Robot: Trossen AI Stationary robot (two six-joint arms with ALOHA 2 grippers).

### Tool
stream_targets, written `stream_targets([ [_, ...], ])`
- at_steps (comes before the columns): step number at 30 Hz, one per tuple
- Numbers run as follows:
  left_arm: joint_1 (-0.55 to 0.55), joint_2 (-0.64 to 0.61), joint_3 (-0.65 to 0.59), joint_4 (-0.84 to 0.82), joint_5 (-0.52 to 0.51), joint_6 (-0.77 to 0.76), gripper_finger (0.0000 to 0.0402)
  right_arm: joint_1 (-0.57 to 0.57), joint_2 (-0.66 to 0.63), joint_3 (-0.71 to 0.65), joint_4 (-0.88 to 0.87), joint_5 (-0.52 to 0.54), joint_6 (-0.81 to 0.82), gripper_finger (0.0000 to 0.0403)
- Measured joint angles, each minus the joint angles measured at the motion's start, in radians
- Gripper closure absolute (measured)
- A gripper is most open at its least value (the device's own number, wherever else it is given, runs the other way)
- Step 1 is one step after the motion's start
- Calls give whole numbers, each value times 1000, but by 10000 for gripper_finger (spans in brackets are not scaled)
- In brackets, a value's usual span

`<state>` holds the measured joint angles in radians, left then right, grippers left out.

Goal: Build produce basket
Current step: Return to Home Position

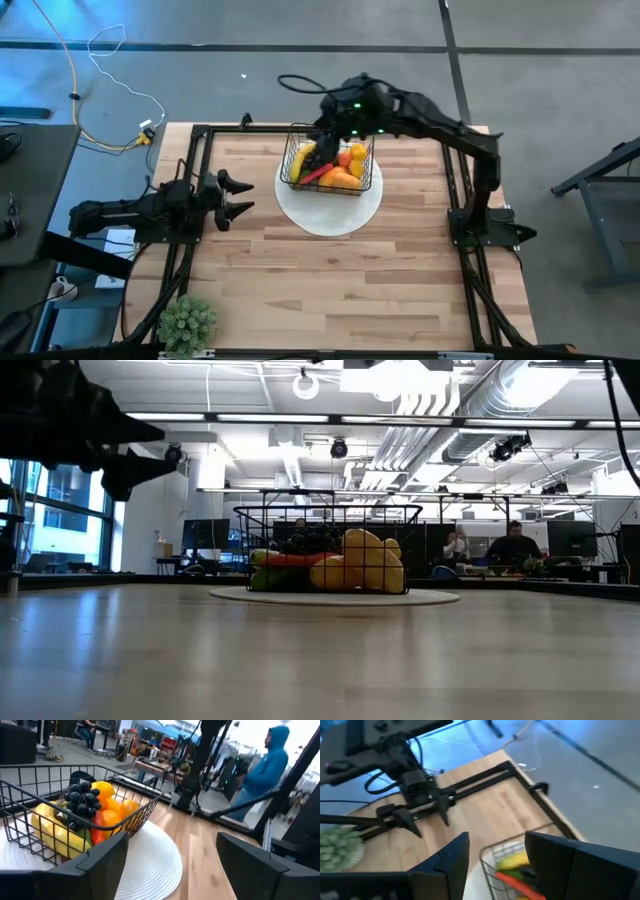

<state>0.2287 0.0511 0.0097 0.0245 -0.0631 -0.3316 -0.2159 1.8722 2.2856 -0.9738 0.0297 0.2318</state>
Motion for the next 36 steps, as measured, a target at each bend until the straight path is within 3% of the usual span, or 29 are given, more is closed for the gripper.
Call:
stream_targets([
  [6,0,5,2,9,7,107,108,36,-116,-56,-88,152,-12,229],
  [11,0,5,2,-3,8,134,108,68,-247,-284,-41,254,37,229],
  [20,0,7,2,-6,8,125,108,95,-583,-821,314,258,97,229],
  [36,0,7,2,-6,7,116,108,94,-1161,-1562,625,232,108,229],
])
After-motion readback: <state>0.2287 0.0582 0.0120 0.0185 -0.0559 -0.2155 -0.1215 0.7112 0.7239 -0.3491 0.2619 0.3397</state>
